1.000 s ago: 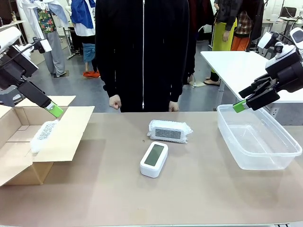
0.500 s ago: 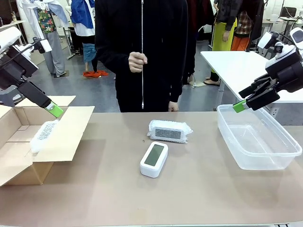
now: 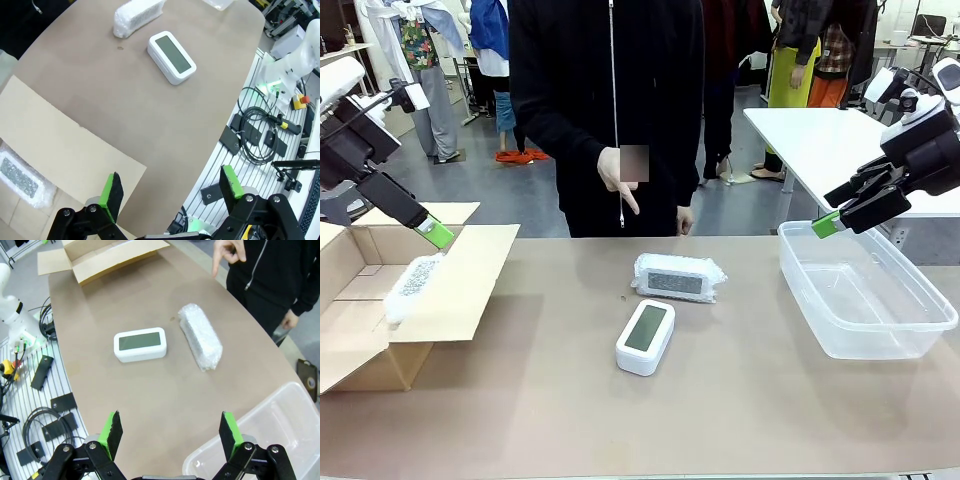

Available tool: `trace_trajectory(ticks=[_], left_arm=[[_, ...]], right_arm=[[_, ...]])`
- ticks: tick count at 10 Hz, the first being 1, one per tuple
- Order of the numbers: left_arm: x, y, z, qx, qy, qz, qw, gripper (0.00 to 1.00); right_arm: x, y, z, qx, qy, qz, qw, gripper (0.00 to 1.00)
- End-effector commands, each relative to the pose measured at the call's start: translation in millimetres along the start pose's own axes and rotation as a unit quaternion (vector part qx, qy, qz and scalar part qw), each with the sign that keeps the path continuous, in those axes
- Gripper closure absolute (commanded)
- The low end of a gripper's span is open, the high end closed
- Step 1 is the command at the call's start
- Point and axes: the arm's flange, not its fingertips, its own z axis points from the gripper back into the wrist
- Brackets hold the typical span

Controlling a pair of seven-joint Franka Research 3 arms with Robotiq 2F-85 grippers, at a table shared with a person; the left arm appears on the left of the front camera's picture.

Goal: Separate and place wrapped and unwrapped clocks.
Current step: Pick up the Digital clock indicated by the person.

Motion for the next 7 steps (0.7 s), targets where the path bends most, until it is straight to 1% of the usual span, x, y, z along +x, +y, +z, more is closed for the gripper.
trace_trajectory(ticks=[1, 7], left_arm=[[-0.4, -0.1, 0.8, 0.000, 0.004, -0.003, 1.000, 0.00], [-0.4, -0.1, 0.8, 0.000, 0.004, -0.003, 1.000, 0.00]], right_arm=[[0.2, -2.3, -3.5, 0.013, -0.013, 0.005, 1.000, 0.00], [0.2, -2.3, -3.5, 0.013, -0.013, 0.005, 1.000, 0.00]])
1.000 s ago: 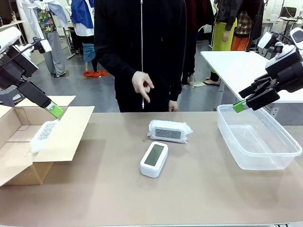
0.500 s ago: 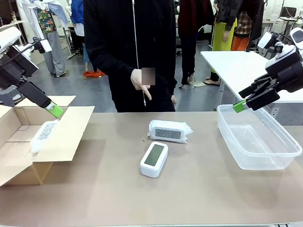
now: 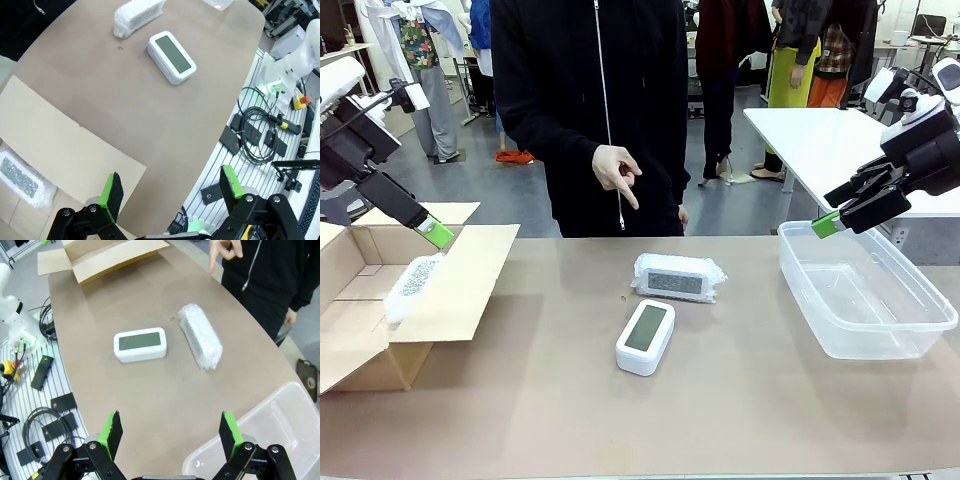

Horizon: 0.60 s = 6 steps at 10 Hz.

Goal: Separate and place wrapped and unwrapped clocks.
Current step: Pick up the Digital clock indicated by the person.

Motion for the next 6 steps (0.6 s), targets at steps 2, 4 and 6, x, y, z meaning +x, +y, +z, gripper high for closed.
trace_trajectory(ticks=[2, 4, 6], left_arm=[[-0.4, -0.1, 0.8, 0.000, 0.004, -0.003, 1.000, 0.00], [-0.4, -0.1, 0.8, 0.000, 0.004, -0.003, 1.000, 0.00], [-0.4, -0.1, 0.8, 0.000, 0.004, -0.003, 1.000, 0.00]], right_arm=[[0.2, -2.3, -3.5, 0.013, -0.013, 0.005, 1.000, 0.00], [0.2, -2.3, -3.5, 0.013, -0.013, 0.005, 1.000, 0.00], [0.2, -2.3, -3.5, 0.013, -0.013, 0.005, 1.000, 0.00]])
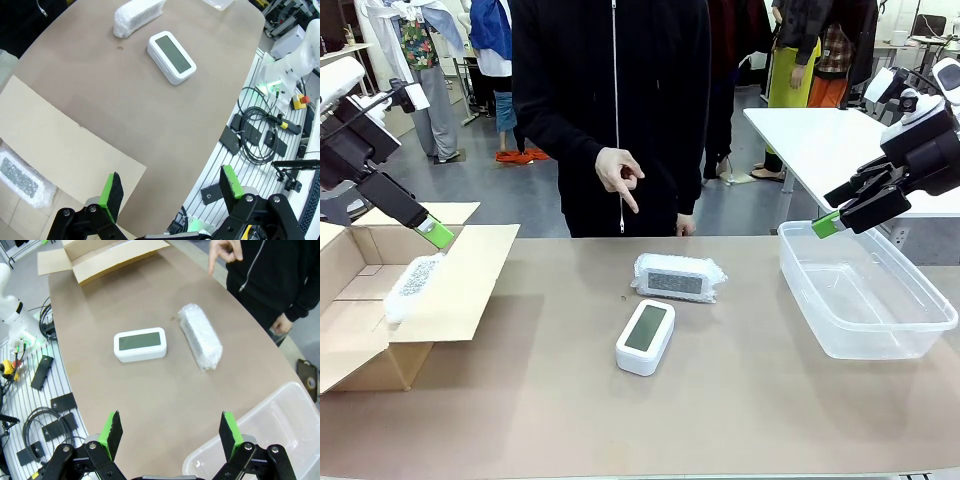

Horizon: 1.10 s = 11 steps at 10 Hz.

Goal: Separate and place wrapped and unwrapped clocks.
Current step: Pick up the Digital clock indicated by the person.

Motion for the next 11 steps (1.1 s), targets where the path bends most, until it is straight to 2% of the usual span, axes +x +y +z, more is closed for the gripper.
trace_trajectory(ticks=[1, 4, 5, 8, 11], left_arm=[[0, 0, 1, 0.000, 0.004, -0.003, 1.000, 0.00], [0, 0, 0, 0.000, 0.000, 0.000, 1.000, 0.00], [17, -8, 5, 0.020, -0.004, -0.021, 1.000, 0.00], [82, -35, 10, 0.063, 0.011, -0.090, 0.994, 0.00], [173, -66, -31, 0.130, 0.038, -0.129, 0.982, 0.00]], right_arm=[[0, -2, -3, 0.013, -0.013, 0.004, 1.000, 0.00], [0, -2, -3, 0.013, -0.013, 0.004, 1.000, 0.00], [0, -2, -3, 0.013, -0.013, 0.004, 1.000, 0.00], [0, -2, -3, 0.013, -0.013, 0.004, 1.000, 0.00], [0, -2, -3, 0.013, -0.013, 0.004, 1.000, 0.00]])
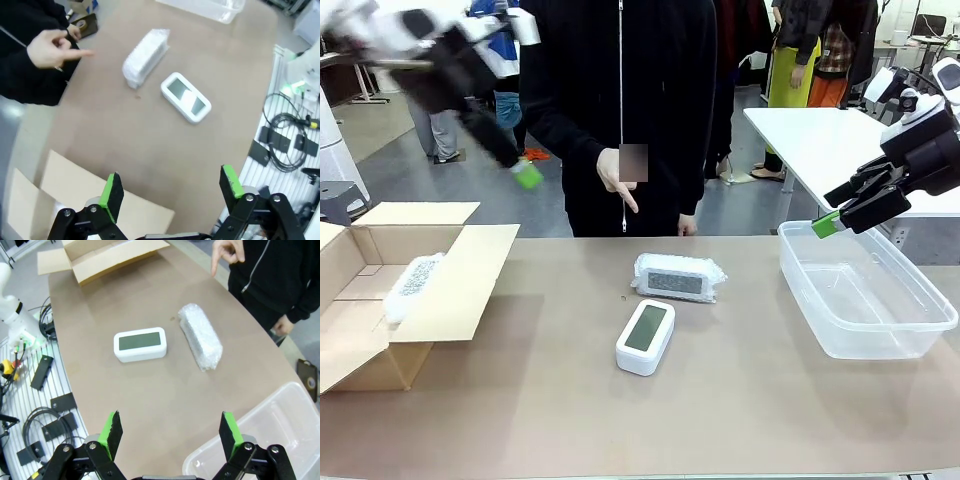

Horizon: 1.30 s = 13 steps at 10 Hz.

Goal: Separate and place wrapped and unwrapped clocks.
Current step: Pick up the Digital clock indicated by the person.

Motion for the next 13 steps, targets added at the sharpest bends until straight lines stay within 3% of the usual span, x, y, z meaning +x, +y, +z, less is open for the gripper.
trace_trajectory(ticks=[1, 4, 11, 13], left_arm=[[60, 10, -40, 0.042, 0.036, -0.026, 0.998, 0.00], [105, 15, -103, 0.047, 0.032, -0.067, 0.996, 0.00], [95, 8, -106, 0.037, 0.033, -0.073, 0.996, 0.00], [125, 34, -113, 0.015, 0.045, -0.097, 0.994, 0.00]], right_arm=[[0, -3, -3, 0.013, -0.013, 0.004, 1.000, 0.00], [0, -3, -3, 0.013, -0.013, 0.004, 1.000, 0.00], [0, -3, -3, 0.013, -0.013, 0.004, 1.000, 0.00], [0, -3, -3, 0.013, -0.013, 0.004, 1.000, 0.00]])
